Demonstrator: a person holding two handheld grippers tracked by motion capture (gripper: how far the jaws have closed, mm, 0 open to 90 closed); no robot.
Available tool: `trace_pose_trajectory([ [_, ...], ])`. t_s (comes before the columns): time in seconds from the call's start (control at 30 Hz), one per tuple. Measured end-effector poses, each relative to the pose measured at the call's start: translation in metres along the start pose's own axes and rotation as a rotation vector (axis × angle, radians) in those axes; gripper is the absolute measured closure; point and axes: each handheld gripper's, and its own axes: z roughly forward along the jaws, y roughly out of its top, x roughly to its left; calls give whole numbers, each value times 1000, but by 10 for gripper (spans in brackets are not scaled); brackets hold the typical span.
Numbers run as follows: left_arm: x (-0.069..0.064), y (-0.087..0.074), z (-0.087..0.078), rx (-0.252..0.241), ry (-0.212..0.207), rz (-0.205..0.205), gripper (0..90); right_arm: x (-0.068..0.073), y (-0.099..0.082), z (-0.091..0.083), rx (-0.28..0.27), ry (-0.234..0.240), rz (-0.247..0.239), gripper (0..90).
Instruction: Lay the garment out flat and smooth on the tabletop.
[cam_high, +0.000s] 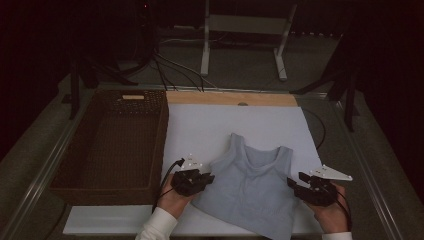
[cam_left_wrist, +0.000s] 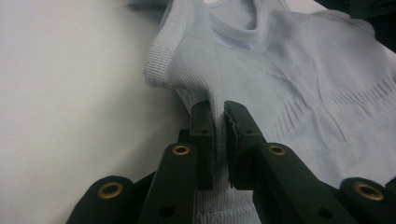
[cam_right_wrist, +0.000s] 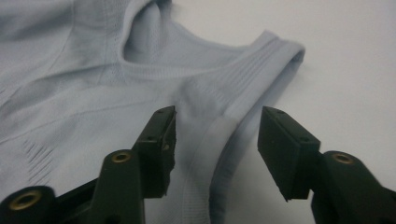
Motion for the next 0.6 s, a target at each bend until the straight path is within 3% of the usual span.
trace_pose_trajectory([
  [0.27,-11,-2,-2,-4,-18,12,830,-2,-2,5,51,40,1,739],
  [0.37,-13,-4,-3,1,-22,5,828,-3,-2,5,63,34,1,842],
  [0.47,-15,-6,-5,0,-24,-4,827,-4,-1,4,65,30,-4,895],
  [0.6,-16,-10,-8,5,-24,-6,827,-3,1,3,54,26,-10,893],
])
